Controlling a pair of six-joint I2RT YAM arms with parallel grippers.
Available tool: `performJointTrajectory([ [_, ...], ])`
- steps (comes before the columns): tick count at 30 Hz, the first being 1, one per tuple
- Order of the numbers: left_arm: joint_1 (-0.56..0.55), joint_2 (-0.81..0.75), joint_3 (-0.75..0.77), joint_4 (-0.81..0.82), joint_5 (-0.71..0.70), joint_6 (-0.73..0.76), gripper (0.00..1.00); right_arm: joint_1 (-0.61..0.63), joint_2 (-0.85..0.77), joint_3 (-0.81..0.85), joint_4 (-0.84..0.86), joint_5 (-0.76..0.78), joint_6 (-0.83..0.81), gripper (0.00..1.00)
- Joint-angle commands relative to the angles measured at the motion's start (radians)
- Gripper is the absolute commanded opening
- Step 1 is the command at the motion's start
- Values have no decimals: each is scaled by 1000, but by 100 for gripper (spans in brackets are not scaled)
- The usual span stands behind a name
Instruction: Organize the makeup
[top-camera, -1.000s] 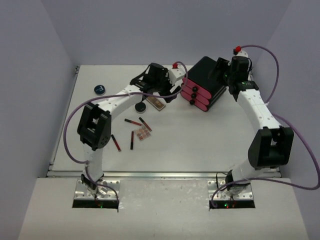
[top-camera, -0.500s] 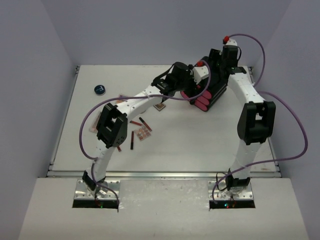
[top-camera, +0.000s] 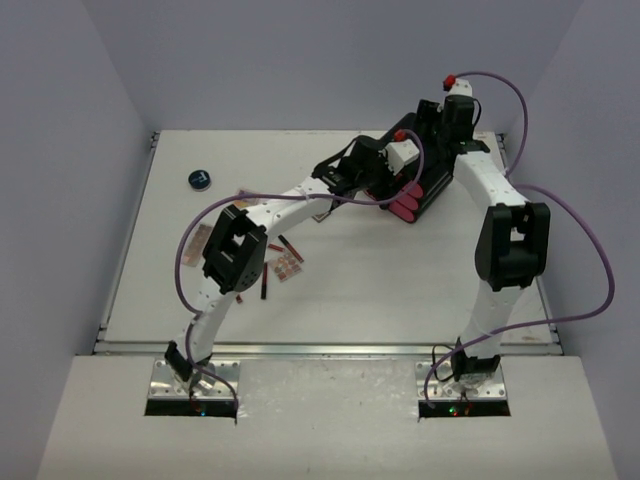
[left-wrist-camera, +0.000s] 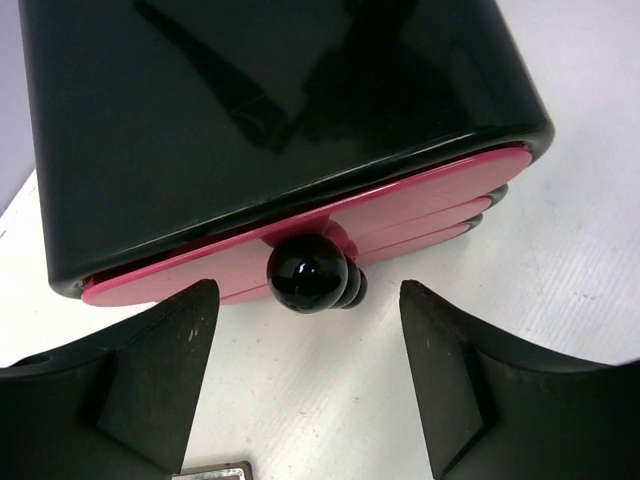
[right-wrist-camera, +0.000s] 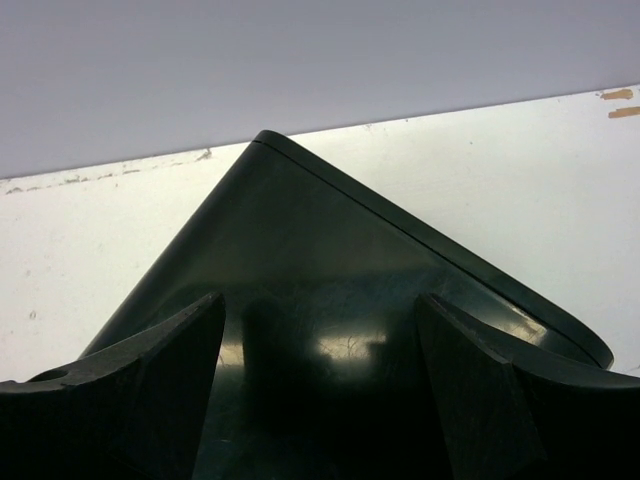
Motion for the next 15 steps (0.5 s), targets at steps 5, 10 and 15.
performJointTrajectory([
  [5, -15, 27, 47, 91, -94, -33, 67, 8, -7, -53, -47, 4, -1, 79],
  [10, -13, 47, 73, 109, -121, -42, 62, 8, -4, -56, -45, -16, -4, 80],
  [15, -15, 67, 98, 110, -105, -47, 62, 8, -8, -62, -41, -4, -14, 80],
])
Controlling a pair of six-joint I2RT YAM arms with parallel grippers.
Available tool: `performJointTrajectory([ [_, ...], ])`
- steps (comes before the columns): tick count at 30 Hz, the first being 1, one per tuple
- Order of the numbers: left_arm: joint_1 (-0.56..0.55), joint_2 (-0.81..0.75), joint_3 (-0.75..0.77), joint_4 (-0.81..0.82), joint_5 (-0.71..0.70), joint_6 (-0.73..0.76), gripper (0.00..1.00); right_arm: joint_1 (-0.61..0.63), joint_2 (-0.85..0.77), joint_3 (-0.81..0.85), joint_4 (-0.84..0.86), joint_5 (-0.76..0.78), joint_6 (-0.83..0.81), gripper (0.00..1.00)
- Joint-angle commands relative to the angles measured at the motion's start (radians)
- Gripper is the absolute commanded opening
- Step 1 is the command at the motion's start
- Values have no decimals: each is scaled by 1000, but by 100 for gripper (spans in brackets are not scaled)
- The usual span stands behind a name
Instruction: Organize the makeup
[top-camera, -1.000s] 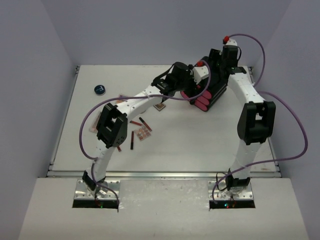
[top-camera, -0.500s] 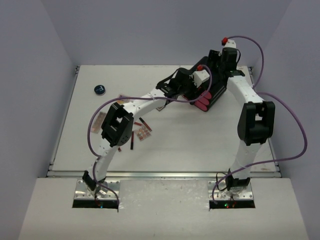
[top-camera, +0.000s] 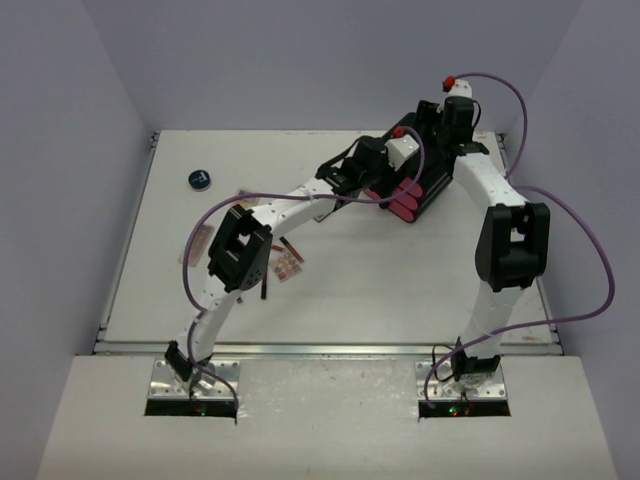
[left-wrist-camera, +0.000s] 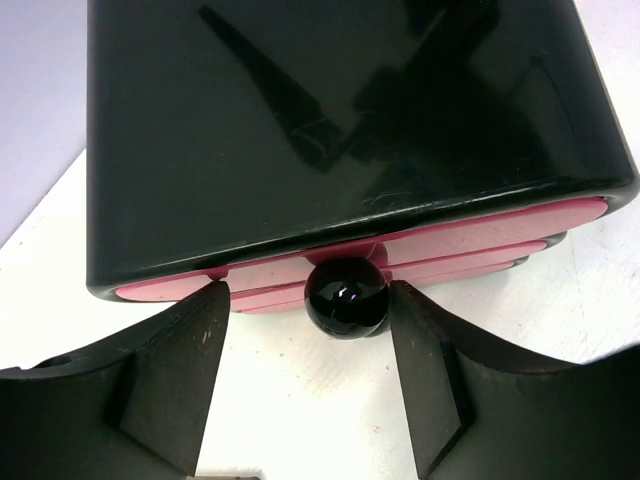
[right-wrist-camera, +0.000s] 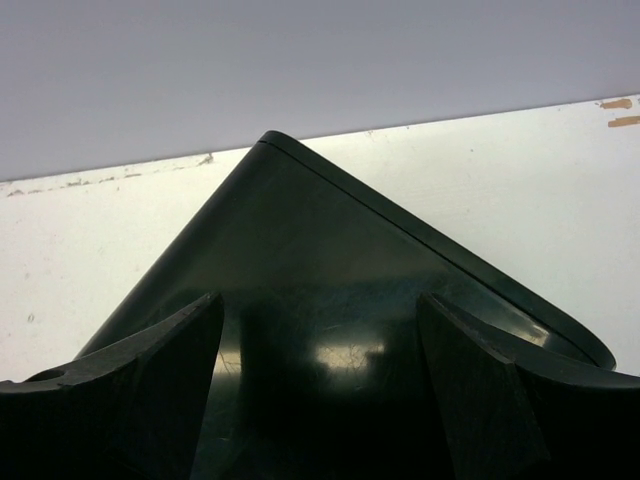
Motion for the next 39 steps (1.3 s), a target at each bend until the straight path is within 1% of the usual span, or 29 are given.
performJointTrajectory([
  [1, -10, 25, 63, 61, -4, -17, 62, 5, -2, -35, -79, -2, -9, 81],
  [3, -9, 35, 67, 66, -31, -14, 57, 4, -4, -31, -80, -5, -11, 81],
  [4, -9, 38, 66, 67, -37, -14, 52, 5, -5, -31, -80, -8, -11, 81],
  [8, -10, 37, 63, 66, -46, -19, 26, 4, -11, -39, -77, -17, -12, 81],
  [9, -11, 34, 61, 65, -48, -21, 13, 5, -12, -48, -71, -17, -12, 81],
  [11, -9, 25, 52, 62, -52, -24, 0, 5, -13, -62, -65, -16, -5, 81],
  [16, -10, -10, 8, 53, -78, -23, 0, 5, -2, -75, -67, -17, 13, 81],
  [19, -9, -51, -54, 43, -99, -16, 0, 6, 7, -75, -74, -19, 19, 81],
  [22, -9, -121, -138, 39, -104, -7, 0, 5, 8, -85, -72, -23, 24, 81],
  [23, -9, -121, -161, 37, -104, -5, 0, 5, 8, -85, -72, -23, 24, 81],
  [25, -9, -188, -229, 24, -110, 3, 0, 5, 8, -89, -75, -28, 24, 81],
  [30, -9, -300, -370, 4, -114, 16, 0, 5, -2, -105, -76, -32, 27, 81],
  [32, -9, -323, -413, -8, -114, 18, 0, 5, -8, -111, -72, -40, 30, 81],
  [35, -8, -355, -462, -5, -110, 23, 0, 6, -17, -123, -67, -47, 32, 81],
  [37, -8, -362, -468, -6, -109, 25, 0, 6, -21, -126, -69, -48, 35, 81],
  [38, -8, -364, -467, -10, -109, 25, 1, 7, -23, -128, -71, -50, 35, 81],
  [39, -9, -365, -465, -17, -108, 24, 4, 7, -28, -128, -72, -53, 35, 82],
])
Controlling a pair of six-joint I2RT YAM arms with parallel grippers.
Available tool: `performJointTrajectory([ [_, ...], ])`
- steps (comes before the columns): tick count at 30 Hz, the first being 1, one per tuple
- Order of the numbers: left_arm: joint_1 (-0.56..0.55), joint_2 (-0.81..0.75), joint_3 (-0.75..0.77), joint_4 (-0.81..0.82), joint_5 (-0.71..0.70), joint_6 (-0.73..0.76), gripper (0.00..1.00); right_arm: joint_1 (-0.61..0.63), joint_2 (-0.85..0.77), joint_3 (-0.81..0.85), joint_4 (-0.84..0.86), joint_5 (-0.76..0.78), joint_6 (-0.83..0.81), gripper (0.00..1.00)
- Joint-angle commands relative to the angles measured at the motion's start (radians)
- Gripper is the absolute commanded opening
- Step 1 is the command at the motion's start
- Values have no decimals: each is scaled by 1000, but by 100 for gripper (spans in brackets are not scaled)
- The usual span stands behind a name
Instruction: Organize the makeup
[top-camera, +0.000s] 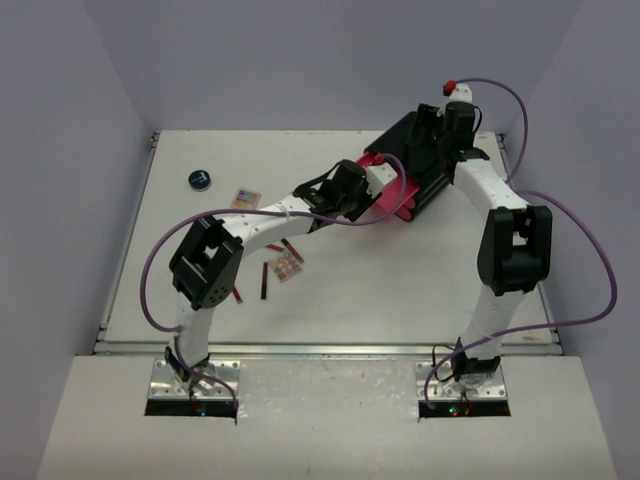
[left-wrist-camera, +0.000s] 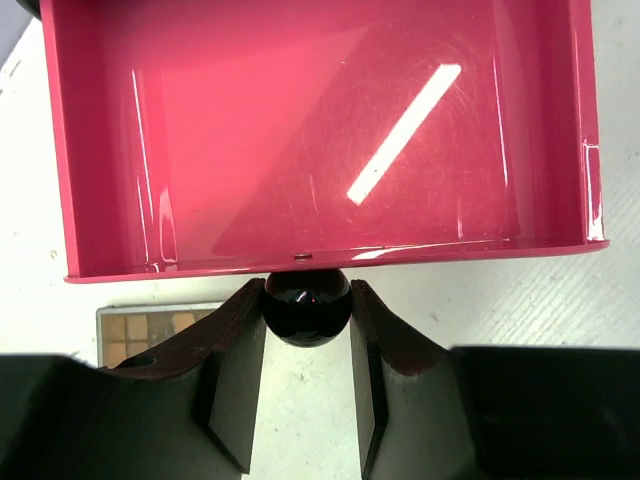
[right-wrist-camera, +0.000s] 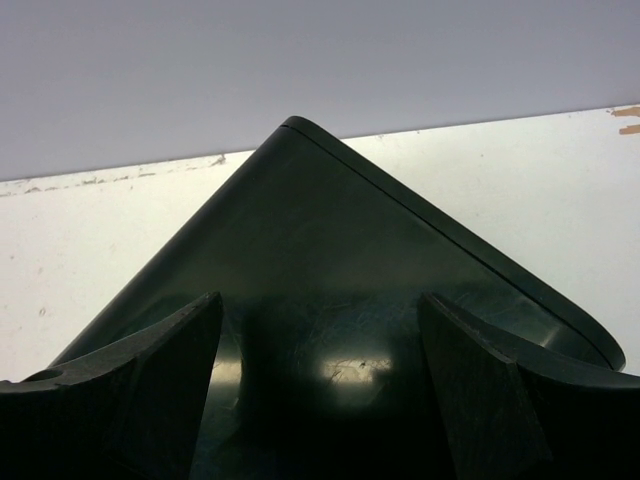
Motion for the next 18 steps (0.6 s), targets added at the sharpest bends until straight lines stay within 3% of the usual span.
performJointTrajectory([
  [1, 3, -61, -1, -5, -17, 9, 22, 7, 4, -51, -152, -29, 34, 82],
  [3, 3, -73, -8, -20, -11, 3, 35, 7, -2, -55, -154, -31, 31, 82],
  [6, 3, -98, -17, -43, -5, -6, 81, 7, -12, -59, -152, -34, 28, 83],
  [7, 3, -98, -16, -43, -5, -6, 81, 7, -12, -59, -152, -37, 27, 83],
  [9, 4, -114, -11, -54, -4, -15, 98, 7, -17, -59, -154, -45, 25, 84],
  [18, 3, -219, 23, -176, -45, -4, 100, 7, -70, -68, -160, -102, 36, 84],
])
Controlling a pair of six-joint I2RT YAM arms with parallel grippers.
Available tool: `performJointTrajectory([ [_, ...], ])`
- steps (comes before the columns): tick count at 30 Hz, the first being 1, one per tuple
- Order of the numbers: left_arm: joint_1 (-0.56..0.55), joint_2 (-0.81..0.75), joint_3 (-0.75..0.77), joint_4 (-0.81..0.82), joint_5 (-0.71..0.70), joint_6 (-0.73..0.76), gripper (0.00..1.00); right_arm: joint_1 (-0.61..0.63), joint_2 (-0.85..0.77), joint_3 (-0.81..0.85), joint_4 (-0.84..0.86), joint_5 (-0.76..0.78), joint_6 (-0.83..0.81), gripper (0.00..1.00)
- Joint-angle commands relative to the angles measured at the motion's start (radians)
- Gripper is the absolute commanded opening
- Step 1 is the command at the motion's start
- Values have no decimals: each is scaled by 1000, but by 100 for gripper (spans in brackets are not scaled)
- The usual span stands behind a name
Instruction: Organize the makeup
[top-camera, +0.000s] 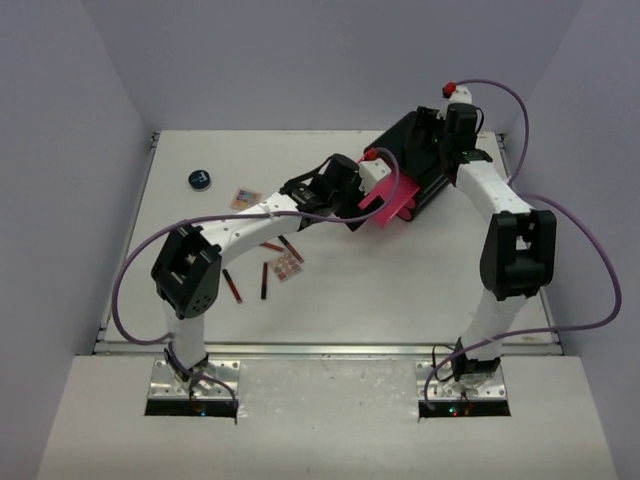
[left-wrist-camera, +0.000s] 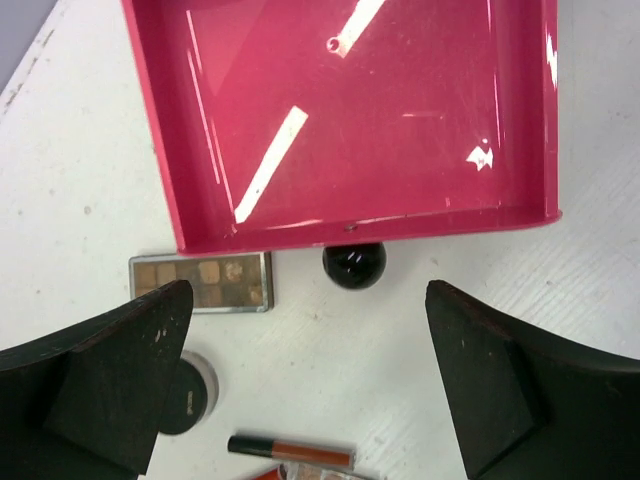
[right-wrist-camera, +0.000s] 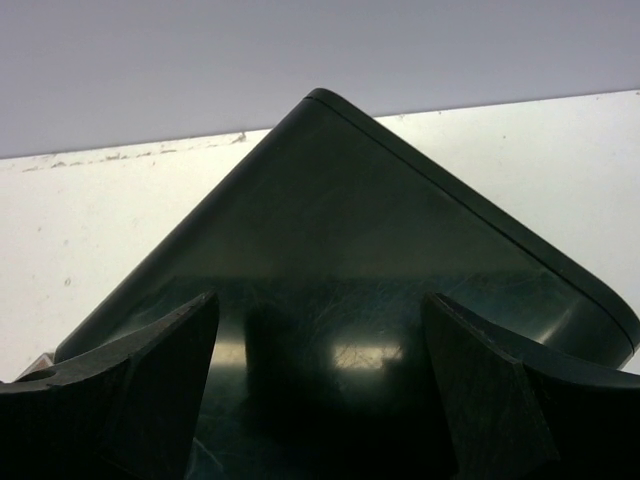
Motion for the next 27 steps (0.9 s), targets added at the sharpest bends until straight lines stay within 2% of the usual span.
performJointTrajectory([
  [1, 5, -128, 32, -58, -39, 9, 100, 7, -36, -42, -119, -59, 29, 84],
  [8, 62, -197, 39, -192, 24, -6, 100, 12, -69, -39, -116, -124, 35, 84],
  [10, 120, -221, 38, -219, 53, -15, 100, 13, -83, -29, -141, -151, 24, 85],
  [14, 317, -290, 15, -262, 139, -48, 99, 14, -148, -28, -178, -187, 18, 87],
  [17, 421, -349, -78, -271, 181, 6, 95, 15, -207, -62, -173, -216, 47, 87],
  [20, 449, -439, -192, -296, 233, 274, 93, 24, -274, -124, -132, -287, 47, 87],
  [22, 455, -495, -338, -318, 240, 571, 94, 36, -314, -148, -130, -330, 25, 87],
  [23, 462, -498, -417, -351, 230, 679, 94, 43, -340, -156, -133, -340, 14, 87],
  [27, 491, -499, -573, -481, 247, 1072, 93, 81, -406, -226, -123, -356, -23, 87],
])
